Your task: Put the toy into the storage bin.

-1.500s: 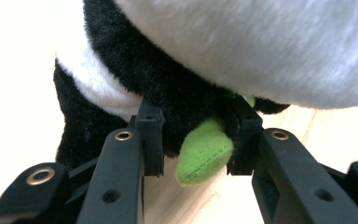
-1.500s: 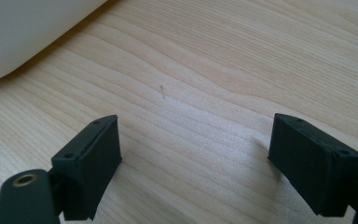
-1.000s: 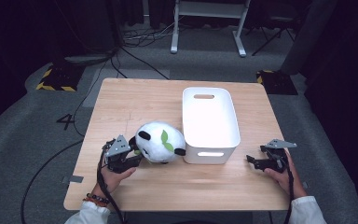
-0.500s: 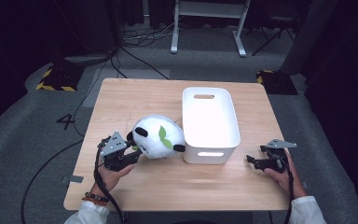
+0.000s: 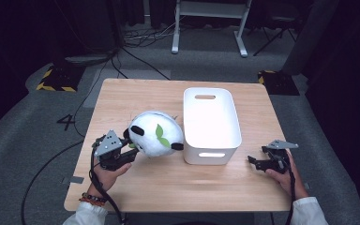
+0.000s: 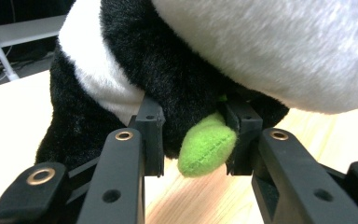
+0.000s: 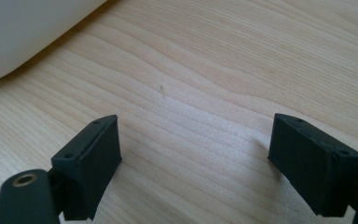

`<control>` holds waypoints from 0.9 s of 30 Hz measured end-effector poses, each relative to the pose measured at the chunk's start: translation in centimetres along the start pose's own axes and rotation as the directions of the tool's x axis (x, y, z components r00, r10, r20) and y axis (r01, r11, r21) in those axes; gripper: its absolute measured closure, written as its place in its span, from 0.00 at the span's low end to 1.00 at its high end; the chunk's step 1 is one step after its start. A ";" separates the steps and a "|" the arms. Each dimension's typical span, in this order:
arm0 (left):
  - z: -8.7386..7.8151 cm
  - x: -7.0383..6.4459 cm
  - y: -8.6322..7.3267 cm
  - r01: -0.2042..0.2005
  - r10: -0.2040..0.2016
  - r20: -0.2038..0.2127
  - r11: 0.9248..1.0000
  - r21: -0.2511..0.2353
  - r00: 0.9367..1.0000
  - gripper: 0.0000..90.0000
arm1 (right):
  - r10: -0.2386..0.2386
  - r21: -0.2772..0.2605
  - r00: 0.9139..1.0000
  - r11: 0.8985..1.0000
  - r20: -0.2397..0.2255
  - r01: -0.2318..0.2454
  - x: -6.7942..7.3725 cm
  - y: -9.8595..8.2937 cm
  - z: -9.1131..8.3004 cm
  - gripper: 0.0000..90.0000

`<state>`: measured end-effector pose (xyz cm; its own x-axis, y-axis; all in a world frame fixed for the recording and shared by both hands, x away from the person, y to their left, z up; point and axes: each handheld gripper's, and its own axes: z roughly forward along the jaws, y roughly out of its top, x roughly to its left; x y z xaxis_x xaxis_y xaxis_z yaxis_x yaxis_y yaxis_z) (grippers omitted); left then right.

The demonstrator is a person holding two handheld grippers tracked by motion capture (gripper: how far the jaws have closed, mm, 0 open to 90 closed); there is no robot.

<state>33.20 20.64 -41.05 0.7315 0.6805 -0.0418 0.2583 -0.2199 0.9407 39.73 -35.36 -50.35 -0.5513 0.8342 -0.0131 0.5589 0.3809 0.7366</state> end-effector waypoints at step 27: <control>-0.2 0.1 1.9 -0.028 0.028 0.000 0.999 -0.026 1.000 0.72 | 0.002 0.000 1.000 1.000 0.001 -0.002 0.0 0.0 0.0 0.18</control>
<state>33.67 20.40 -39.17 0.7388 0.6738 -0.0154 0.2208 -0.2204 0.9501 39.72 -35.35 -50.35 -0.5495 0.8354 -0.0127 0.5602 0.3796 0.7363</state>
